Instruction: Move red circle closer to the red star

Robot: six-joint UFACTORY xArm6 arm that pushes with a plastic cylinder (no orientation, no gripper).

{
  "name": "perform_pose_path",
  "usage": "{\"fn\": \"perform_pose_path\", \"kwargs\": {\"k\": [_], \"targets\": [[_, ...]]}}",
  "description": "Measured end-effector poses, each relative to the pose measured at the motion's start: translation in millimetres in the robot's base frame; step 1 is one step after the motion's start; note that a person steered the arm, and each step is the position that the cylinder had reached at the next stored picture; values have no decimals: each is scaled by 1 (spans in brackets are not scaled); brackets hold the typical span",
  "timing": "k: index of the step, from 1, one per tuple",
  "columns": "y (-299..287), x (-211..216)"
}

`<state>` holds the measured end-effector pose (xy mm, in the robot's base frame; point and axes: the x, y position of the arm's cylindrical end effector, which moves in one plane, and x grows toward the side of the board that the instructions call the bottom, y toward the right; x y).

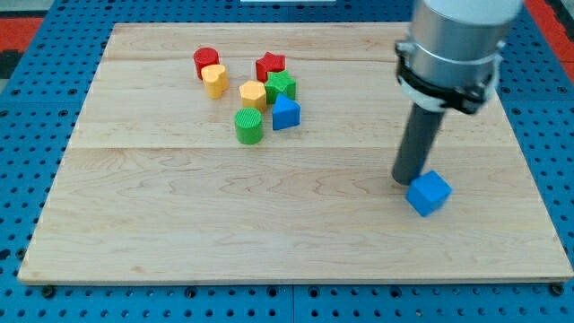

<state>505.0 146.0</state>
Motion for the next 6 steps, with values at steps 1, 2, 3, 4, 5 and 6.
{"fn": "perform_pose_path", "kwargs": {"k": [1, 2, 3, 4, 5, 6], "targets": [[6, 9], [-35, -34], [-28, -104], [-58, -163], [-140, -185], [-165, -146]]}}
